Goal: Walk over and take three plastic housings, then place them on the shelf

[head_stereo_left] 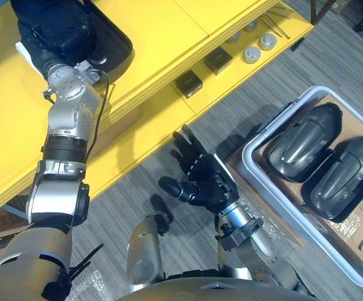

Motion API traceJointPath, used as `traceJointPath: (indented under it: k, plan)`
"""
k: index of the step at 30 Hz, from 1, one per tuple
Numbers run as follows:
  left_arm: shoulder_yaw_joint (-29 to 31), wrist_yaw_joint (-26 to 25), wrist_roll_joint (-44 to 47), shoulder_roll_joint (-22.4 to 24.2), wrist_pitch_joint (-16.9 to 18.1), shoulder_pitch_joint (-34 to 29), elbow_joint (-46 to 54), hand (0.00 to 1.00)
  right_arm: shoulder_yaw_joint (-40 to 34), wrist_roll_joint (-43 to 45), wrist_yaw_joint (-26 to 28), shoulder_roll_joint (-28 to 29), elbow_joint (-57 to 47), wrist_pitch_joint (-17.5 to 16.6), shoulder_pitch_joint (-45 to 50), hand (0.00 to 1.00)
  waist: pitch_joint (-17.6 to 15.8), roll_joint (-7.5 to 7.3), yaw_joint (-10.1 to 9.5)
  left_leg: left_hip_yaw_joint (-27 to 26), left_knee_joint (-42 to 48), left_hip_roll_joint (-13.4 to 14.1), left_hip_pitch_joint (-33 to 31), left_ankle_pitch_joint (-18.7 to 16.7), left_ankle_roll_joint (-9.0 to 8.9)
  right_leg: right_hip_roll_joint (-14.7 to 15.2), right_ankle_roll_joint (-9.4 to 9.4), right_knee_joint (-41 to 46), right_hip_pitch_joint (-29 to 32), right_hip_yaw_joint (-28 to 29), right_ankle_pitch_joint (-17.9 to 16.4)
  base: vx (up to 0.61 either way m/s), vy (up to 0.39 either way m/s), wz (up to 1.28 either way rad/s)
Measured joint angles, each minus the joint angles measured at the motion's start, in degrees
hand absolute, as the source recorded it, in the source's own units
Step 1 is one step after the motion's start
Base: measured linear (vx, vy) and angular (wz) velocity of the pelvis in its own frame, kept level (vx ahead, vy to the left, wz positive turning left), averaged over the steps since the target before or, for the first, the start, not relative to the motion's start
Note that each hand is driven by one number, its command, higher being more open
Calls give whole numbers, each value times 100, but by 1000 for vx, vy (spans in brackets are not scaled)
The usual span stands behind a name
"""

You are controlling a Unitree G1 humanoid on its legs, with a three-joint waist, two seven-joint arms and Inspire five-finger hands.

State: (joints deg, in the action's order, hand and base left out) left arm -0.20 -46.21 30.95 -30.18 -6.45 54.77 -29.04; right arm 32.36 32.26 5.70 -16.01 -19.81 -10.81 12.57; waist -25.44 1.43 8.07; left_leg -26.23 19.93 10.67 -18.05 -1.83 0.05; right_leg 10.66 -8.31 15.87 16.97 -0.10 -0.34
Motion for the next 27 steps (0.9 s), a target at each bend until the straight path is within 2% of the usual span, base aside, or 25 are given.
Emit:
traceJointPath:
  k: [4, 7, 9, 12, 15, 19, 22, 25, 26, 27]
  plan:
    - [-57, -273, -522, -17, -302, 269, -223, 100, 75, 15, -3, 1, 148, -62, 18, 100, 0, -1, 18, -3, 16, -7, 18, 7, 8, -19, -12, -5, -23, 3, 12, 0, 0, 0]
    - [-60, -466, -1133, -118, -782, 395, -239, 100, 102, 27, 2, 4, 167, -89, 136, 100, 0, -1, 68, -5, -25, -7, 192, 7, 5, -29, -9, -64, -208, -15, 14, 11, 0, -1]
    - [-62, -520, -1568, -400, -1081, 419, -236, 100, 134, 83, 4, 10, 167, -120, 254, 100, 3, -5, 159, -15, -113, -21, 377, 7, -10, -32, -3, -138, -391, -46, 12, 26, -3, -5]
    - [-60, -471, -2124, -764, -1530, 695, -216, 100, 156, 204, 8, 8, 167, -140, 392, 100, 10, -17, 168, -43, -259, -26, 564, 24, -49, -53, 16, -262, -565, -51, 4, 9, -7, -5]
    - [-50, -364, -2285, -1113, -1792, 827, -220, 100, 229, 208, 7, -1, 167, -140, 420, 100, 21, -32, 194, -80, -446, -51, 744, 93, -91, -70, 48, -415, -724, -65, 35, 18, -7, -4]
    - [4, -153, -2276, -1154, -1802, 825, -334, 100, 282, 208, 13, -4, 197, -140, 436, 100, 228, -46, 219, -57, -698, -117, 893, 221, -115, -71, 41, -529, -854, -132, 72, 51, -12, 6]
    - [5, 155, -2252, -1155, -1580, 815, -605, 100, 286, 197, 28, -5, 363, -149, 416, 100, 405, -97, 241, -30, -1006, -199, 1158, 320, -157, -62, 54, -676, -1084, -190, 65, 74, -8, 5]
    - [-7, 348, -2235, -1159, -1028, 743, -962, 100, 286, 177, 27, -7, 558, -203, 411, 100, 721, -95, 306, 51, -1285, -265, 1311, 394, -198, -61, 55, -884, -1280, -304, 65, 83, -9, 14]
    - [-8, 409, -2208, -1172, -680, 626, -979, 100, 253, 152, 15, -7, 614, -245, 401, 100, 798, -95, 310, 85, -1408, -300, 1398, 456, -215, -57, 63, -936, -1370, -352, 58, 70, -6, 14]
    - [-9, 430, -2208, -1174, -493, 546, -968, 100, 207, 104, 5, -5, 620, -251, 399, 100, 825, -86, 311, 109, -1470, -319, 1447, 481, -221, -52, 69, -963, -1426, -397, 53, 90, -5, 27]
